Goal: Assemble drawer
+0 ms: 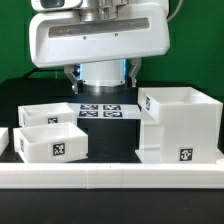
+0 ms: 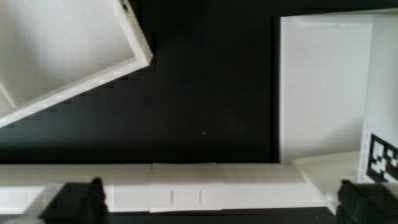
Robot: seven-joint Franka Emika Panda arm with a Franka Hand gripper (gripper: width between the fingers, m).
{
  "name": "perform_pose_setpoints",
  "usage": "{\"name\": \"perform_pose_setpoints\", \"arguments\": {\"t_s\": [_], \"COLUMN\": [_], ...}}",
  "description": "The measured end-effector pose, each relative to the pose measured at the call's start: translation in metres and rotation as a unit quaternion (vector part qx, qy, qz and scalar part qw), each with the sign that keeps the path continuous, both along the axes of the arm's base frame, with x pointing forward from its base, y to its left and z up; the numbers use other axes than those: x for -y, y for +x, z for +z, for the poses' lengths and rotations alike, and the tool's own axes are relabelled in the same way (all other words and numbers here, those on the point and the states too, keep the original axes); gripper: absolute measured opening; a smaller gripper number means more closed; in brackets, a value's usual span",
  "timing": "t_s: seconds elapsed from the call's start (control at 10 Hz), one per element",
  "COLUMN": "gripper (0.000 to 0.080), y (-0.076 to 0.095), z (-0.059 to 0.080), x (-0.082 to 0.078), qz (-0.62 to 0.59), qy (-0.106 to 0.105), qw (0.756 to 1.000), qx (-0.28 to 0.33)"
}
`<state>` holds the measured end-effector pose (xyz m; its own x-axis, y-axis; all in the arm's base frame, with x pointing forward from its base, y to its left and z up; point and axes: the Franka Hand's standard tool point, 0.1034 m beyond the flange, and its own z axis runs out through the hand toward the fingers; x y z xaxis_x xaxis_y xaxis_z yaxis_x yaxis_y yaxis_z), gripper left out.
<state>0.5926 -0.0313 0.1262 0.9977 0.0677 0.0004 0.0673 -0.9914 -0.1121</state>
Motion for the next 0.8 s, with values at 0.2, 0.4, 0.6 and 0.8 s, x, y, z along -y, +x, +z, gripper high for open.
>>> {"name": "perform_pose_setpoints", "arguments": {"t_s": [0.2, 0.4, 0.6, 0.8], "gripper": [0.0649, 0.0649, 0.0649, 0.0649], "y": [-0.012, -0.024, -0.032, -0.031], "z": [-0.008, -0.019, -0.029, -0.028], "x": [0.019, 0.034, 0.038, 0.037], "qz": [0.094, 0.164, 0.195, 0.194], "qy": [-0.006, -0.012, -0.019, -0.019], "qw": [0.995, 0.986, 0.98, 0.98], "qx": [0.015, 0.025, 0.034, 0.035]}}
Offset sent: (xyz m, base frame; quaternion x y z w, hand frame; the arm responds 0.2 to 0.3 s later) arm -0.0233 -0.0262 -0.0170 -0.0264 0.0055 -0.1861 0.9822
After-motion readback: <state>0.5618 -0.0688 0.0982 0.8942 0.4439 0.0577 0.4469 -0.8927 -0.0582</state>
